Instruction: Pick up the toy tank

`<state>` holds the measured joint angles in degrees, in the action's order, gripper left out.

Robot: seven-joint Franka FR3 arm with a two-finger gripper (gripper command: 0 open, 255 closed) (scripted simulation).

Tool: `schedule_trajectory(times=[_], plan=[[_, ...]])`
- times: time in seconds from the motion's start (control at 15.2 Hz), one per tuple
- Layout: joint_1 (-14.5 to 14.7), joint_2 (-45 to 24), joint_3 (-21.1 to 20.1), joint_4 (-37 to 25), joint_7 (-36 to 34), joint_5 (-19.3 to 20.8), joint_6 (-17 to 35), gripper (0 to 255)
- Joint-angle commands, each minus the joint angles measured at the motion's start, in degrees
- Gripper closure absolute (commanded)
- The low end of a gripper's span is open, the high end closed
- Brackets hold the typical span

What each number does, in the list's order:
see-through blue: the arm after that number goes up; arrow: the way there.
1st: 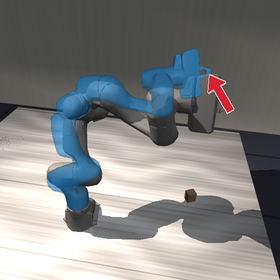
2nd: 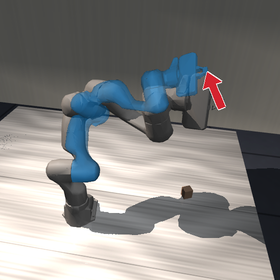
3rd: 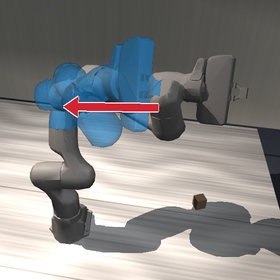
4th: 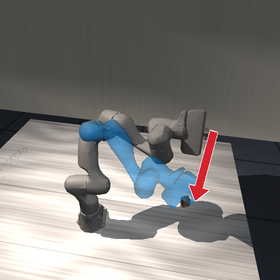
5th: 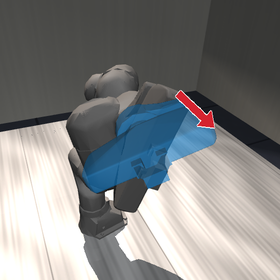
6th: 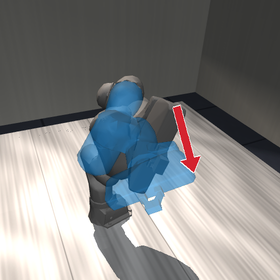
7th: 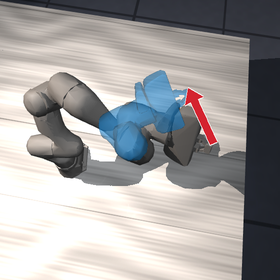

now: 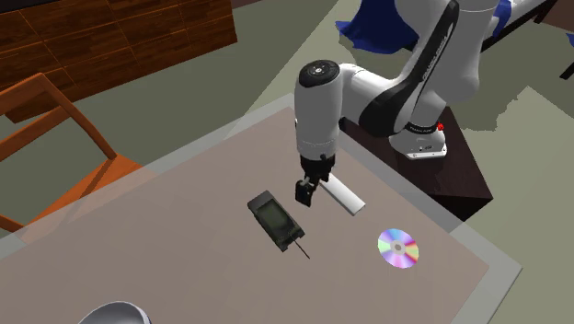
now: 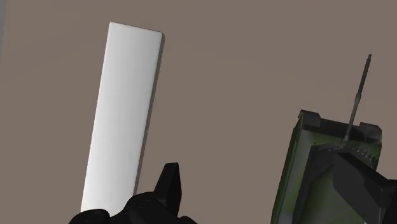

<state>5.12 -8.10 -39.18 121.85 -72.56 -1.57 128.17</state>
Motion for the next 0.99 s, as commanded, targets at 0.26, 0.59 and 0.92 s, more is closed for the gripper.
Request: schedule_trajectory(times=[0.26, 0.59, 0.92], plan=[[6.56, -14.70, 2.83, -11.19, -12.61, 8.14, 1.66, 0], [9.92, -20.82, 4.96, -16.09, -16.29, 10.64, 2.65, 0], [10.87, -23.53, 6.20, -15.44, -16.89, 12.22, 5.79, 0]])
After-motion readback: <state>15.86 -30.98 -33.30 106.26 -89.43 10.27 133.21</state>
